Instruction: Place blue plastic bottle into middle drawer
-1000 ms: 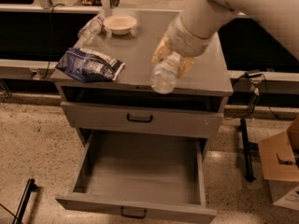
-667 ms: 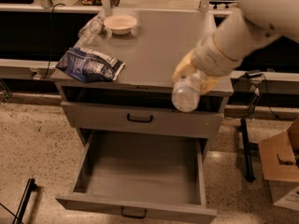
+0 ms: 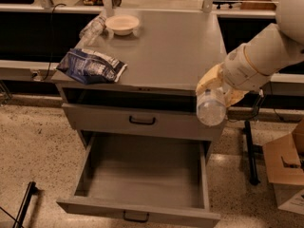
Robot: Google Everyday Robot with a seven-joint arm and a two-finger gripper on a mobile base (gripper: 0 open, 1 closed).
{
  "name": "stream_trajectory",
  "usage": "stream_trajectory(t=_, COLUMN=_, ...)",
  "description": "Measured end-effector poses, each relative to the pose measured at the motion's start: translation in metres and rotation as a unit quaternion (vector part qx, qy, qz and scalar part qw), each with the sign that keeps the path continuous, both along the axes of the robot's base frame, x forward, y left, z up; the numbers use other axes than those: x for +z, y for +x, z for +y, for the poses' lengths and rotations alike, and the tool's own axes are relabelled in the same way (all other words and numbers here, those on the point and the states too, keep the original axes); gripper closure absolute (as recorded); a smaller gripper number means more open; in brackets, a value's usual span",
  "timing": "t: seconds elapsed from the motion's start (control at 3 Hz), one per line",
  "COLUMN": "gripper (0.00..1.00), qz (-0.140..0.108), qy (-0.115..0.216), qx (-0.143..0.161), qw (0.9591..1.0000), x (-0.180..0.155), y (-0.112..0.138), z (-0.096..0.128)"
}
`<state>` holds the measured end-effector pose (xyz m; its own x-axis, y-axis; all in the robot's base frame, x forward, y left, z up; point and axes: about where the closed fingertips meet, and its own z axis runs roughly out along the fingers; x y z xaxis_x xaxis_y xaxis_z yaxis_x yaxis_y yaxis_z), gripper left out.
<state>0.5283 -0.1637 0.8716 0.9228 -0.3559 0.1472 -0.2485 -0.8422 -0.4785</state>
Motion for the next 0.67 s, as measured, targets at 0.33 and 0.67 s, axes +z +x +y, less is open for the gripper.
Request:
stream_trajectory(t=0.33, gripper=1.0, qz=-0.013, qy=-0.02, qx=0.006, qw=0.9997, x=-0.006, y=0.007, z=0.008)
stream_trajectory(t=0.67, gripper=1.0, qz=-0.023, qy=-0.008, qx=0.034, qw=0.9991, x=-0.057, y=-0.003, z=0.024)
